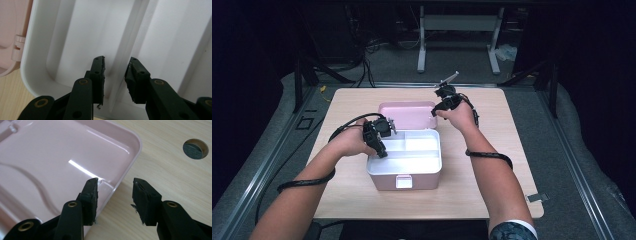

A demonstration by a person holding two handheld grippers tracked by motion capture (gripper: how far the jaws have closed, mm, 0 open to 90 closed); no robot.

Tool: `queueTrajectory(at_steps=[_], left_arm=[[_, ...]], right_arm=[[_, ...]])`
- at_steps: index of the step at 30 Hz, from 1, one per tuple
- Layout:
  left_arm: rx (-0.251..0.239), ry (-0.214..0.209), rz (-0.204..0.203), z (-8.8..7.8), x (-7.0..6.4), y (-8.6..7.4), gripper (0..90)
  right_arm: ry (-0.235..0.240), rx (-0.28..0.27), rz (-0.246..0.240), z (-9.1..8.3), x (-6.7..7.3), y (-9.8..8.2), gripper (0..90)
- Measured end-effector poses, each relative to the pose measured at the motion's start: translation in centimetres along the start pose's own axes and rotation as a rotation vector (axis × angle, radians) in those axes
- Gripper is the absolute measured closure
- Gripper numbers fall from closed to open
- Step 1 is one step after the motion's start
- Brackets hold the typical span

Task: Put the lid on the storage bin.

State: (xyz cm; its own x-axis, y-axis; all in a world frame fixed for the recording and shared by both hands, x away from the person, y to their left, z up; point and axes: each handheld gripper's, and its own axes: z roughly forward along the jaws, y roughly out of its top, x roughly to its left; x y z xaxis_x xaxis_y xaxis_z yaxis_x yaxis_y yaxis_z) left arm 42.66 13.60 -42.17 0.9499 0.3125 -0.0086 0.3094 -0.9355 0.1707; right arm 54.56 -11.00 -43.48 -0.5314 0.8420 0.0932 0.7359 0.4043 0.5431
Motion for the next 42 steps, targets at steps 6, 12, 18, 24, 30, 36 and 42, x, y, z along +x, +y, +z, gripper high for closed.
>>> queueTrajectory(at_steps=[6,12,18,24,30,36,42], left_arm=[[-0.008,0.004,-0.003,0.0,0.0,-0.1,68.3],[-0.008,0.004,-0.003,0.0,0.0,-0.1,68.3],[-0.009,0.005,-0.003,0.0,-0.1,-0.1,68.4],[-0.02,0.0,-0.004,0.0,0.0,-0.3,68.4],[-0.016,0.003,-0.005,0.0,-0.1,-0.2,68.4],[-0.009,0.007,-0.004,0.0,-0.1,-0.1,68.6],[-0.005,0.006,-0.004,0.0,-0.1,-0.1,68.6]], right_arm=[[-0.024,0.015,0.093,1.5,-0.3,0.7,60.2],[-0.03,0.018,0.162,2.3,-0.5,1.1,64.2],[-0.047,0.039,0.193,3.2,-0.2,1.2,68.1],[-0.061,0.055,0.21,3.5,-0.1,1.3,75.0],[-0.019,0.062,0.252,3.0,-0.6,1.2,78.5],[-0.052,0.058,0.247,2.9,-0.2,1.3,79.6],[-0.046,0.054,0.258,2.5,-0.2,1.4,80.7]])
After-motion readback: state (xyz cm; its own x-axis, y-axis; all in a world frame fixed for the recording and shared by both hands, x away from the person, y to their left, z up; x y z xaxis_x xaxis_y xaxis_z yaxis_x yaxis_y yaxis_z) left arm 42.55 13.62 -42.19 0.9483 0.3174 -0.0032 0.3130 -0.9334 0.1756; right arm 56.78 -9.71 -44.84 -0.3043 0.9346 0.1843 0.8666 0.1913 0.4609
